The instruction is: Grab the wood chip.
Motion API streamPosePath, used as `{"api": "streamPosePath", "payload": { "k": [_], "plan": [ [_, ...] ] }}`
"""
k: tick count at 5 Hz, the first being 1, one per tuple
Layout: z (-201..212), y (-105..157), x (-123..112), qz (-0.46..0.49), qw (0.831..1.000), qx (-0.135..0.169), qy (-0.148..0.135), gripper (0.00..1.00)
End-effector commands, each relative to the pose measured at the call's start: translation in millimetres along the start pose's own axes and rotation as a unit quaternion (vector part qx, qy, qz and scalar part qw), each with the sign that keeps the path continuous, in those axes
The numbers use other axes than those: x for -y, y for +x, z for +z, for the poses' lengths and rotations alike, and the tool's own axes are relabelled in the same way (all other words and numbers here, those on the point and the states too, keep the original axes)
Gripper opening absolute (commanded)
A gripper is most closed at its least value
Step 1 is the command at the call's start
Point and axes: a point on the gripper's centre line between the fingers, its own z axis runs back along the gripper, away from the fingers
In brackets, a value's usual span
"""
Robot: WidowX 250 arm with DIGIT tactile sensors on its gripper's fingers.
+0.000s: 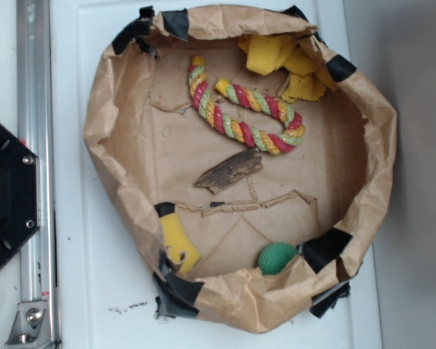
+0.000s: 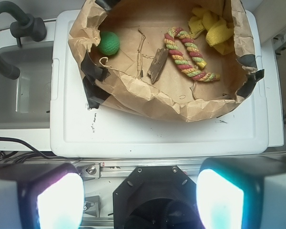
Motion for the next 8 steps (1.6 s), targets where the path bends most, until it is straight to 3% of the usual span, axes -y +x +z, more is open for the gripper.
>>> {"api": "streamPosePath", "payload": {
  "k": [1, 2, 3, 4, 5, 6, 8],
  "plan": [
    [0.0, 0.0, 0.0, 0.000, 1.000, 0.000, 0.000, 1.00],
    [-30.2, 38.2, -11.1, 0.053, 0.997, -0.048, 0.029, 1.00],
    [-55.9, 63.2, -22.9, 0.133, 0.988, -0.062, 0.055, 1.00],
    [-82.7, 75.4, -32.8, 0.201, 0.977, -0.047, 0.054, 1.00],
    [-110.3, 86.5, -41.6, 0.241, 0.970, 0.000, 0.031, 1.00],
    [-152.2, 100.2, -59.0, 0.255, 0.966, 0.007, 0.030, 1.00],
    [-215.2, 131.7, -54.3, 0.226, 0.973, 0.018, 0.038, 1.00]
  ]
}}
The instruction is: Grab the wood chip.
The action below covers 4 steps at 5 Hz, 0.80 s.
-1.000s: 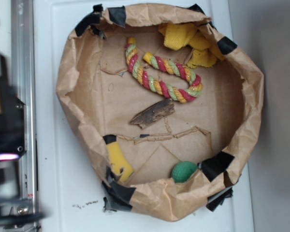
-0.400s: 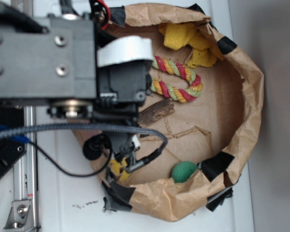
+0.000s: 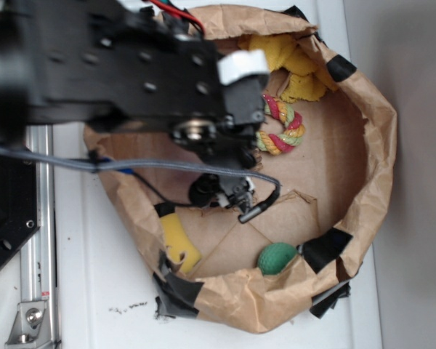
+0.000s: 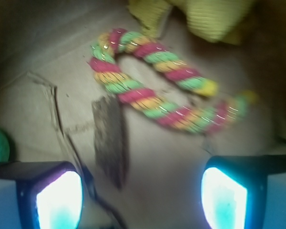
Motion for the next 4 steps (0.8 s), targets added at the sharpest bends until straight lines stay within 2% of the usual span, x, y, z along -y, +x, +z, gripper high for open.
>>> {"api": "streamPosePath", "payload": {
  "k": [1, 2, 3, 4],
  "plan": [
    [-46.1, 18.6, 15.0, -0.022, 1.000, 0.016, 0.000, 1.00],
    [-70.4, 10.3, 20.2, -0.028, 1.000, -0.003, 0.000, 0.99],
    [-77.5, 1.1, 20.8, -0.024, 0.999, -0.025, 0.000, 0.00],
    [-72.7, 0.0, 15.4, -0.018, 1.000, -0.013, 0.005, 0.00]
  ]
}}
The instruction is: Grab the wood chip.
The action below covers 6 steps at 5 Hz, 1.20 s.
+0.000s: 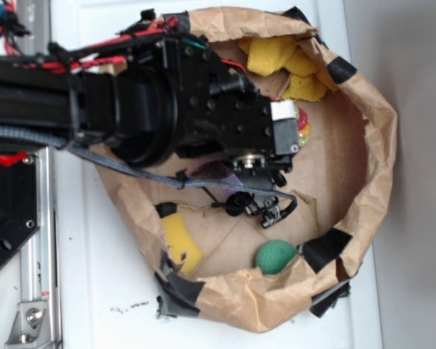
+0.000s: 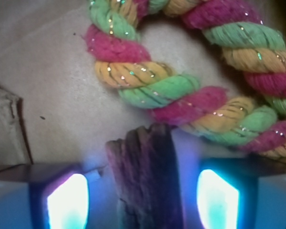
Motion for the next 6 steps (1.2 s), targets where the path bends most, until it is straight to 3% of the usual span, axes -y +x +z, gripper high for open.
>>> {"api": "streamPosePath", "payload": {
  "k": [1, 2, 3, 4, 6],
  "plan": [
    [5.0, -1.2, -8.0, -0.025, 0.999, 0.031, 0.017, 0.00],
    [55.4, 1.7, -12.1, -0.151, 0.983, 0.094, 0.047, 0.00],
    [105.1, 3.4, -22.7, -0.207, 0.967, 0.146, 0.023, 0.00],
    [139.3, 15.8, -19.8, -0.239, 0.963, 0.120, 0.021, 0.00],
    [138.1, 23.9, -6.1, -0.246, 0.964, 0.101, 0.022, 0.00]
  ]
}}
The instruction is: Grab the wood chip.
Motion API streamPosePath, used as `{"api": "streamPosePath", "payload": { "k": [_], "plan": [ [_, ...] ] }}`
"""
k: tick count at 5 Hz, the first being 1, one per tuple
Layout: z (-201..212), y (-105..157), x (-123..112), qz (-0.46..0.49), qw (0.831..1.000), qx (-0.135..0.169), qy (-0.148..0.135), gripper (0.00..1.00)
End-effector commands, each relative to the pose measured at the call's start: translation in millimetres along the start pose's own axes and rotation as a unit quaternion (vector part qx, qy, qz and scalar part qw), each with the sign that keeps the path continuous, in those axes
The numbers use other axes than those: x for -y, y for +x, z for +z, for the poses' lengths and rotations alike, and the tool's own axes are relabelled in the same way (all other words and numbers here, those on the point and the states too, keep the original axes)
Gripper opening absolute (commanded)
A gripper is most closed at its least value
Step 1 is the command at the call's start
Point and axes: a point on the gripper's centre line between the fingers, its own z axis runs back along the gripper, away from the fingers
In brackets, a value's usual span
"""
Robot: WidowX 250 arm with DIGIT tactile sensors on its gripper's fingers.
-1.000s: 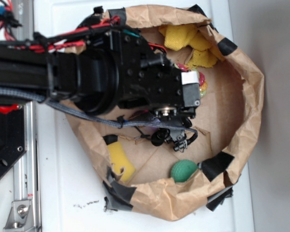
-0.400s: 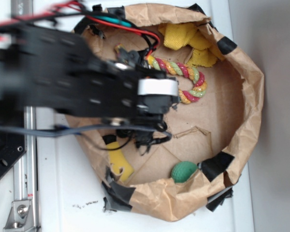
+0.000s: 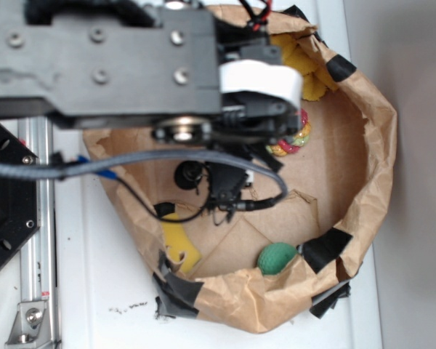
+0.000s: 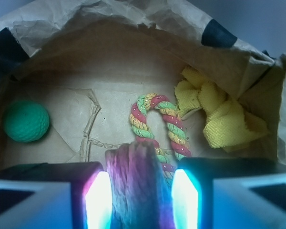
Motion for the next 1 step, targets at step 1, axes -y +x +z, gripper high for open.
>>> {"api": "streamPosePath", "payload": {
  "k": [1],
  "plan": [
    [1.2, 22.0, -3.3, -0.022, 1.000, 0.012, 0.014, 0.00]
  ]
}}
